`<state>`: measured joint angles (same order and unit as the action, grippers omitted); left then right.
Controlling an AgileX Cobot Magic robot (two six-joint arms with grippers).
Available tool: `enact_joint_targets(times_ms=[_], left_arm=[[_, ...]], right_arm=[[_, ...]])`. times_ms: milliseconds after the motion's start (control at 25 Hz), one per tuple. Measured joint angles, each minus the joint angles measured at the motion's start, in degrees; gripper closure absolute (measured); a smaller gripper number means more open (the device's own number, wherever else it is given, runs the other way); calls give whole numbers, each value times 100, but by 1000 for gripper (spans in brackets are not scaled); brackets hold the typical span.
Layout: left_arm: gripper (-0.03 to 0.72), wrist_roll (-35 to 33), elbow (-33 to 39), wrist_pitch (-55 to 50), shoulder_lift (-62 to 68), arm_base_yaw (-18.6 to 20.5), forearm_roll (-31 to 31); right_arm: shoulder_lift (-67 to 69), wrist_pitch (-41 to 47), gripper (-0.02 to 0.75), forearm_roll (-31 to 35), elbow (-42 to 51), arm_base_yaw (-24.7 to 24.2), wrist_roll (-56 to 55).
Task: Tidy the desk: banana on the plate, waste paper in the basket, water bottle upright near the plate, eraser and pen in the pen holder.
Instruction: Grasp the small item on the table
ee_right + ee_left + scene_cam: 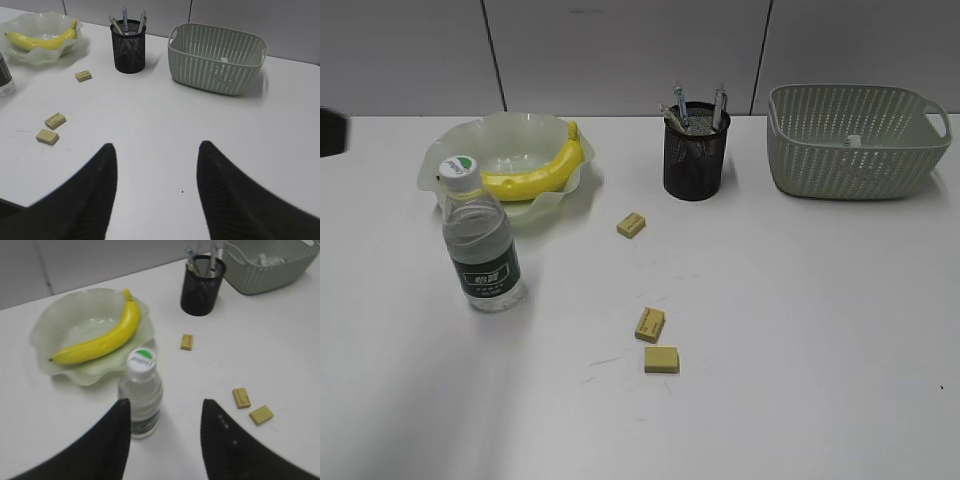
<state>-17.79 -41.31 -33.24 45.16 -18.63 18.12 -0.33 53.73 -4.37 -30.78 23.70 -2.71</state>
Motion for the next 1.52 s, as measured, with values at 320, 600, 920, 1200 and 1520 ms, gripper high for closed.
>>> enact_joint_targets(times_ms=[320, 600, 920, 1200, 1520], left_arm=[[363, -287, -2314, 348, 3561, -1988, 119], [347, 948, -3697, -470, 6282, -2708, -404], [256, 2341, -4195, -783, 7732, -2744, -1226], [361, 2643, -4251, -740, 7935, -2744, -1480], [504, 2662, -4607, 149, 7822, -2744, -1523]], right_arm=[[-7, 531, 367, 13, 156, 0, -78], [-7, 542, 388, 13, 156, 0, -84], [-7, 544, 389, 13, 156, 0, -90], [-7, 548, 389, 13, 156, 0, -90], [-7, 550, 389, 13, 156, 0, -90]])
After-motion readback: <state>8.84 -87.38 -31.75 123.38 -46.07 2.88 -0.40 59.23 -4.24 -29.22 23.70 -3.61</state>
